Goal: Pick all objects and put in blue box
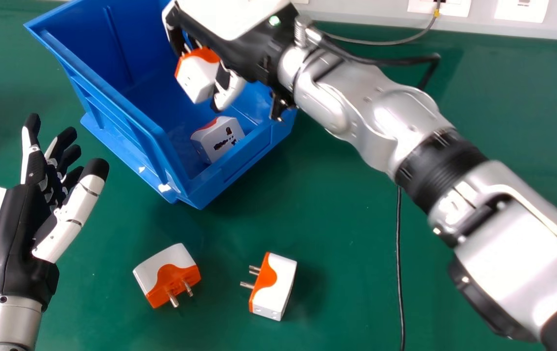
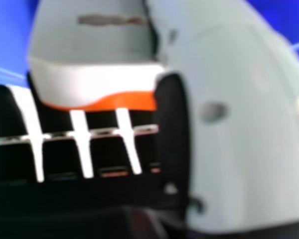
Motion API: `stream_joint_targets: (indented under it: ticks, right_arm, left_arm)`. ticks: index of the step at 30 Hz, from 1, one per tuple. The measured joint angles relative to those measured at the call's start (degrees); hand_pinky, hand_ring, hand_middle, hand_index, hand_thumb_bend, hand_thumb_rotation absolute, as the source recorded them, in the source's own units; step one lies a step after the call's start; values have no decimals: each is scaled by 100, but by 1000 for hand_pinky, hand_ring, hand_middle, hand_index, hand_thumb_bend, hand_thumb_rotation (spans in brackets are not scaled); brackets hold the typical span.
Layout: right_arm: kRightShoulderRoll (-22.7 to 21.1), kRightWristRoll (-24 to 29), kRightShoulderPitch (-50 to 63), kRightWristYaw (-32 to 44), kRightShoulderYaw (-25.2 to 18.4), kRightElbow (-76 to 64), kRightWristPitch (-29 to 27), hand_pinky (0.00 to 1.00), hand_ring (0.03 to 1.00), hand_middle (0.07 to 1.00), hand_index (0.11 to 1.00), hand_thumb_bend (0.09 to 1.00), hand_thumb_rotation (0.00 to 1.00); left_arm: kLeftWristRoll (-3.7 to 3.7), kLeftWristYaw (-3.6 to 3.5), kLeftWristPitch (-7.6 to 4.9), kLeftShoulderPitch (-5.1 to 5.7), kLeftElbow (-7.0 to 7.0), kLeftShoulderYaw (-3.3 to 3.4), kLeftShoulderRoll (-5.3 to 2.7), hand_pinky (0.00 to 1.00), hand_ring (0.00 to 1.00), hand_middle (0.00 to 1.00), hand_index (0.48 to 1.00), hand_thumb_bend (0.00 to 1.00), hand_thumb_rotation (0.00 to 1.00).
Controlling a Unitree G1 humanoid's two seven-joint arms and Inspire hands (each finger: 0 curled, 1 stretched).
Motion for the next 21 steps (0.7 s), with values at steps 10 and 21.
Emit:
stream_joint_targets:
  ticks: [10,21]
  right_arm:
    - [357,-1,-380,-237,302,715,228,352,436,502,490,499,0]
    - [406,240,-380,-117,316,844,233,359,458,497,466,501,0]
  left_arm:
    - [1,6,-3,-6,45,-16,-9,922,953,963,946,475,534]
    - [-6,27,5,-16,-11,-62,-32,915,951,961,943,467,525]
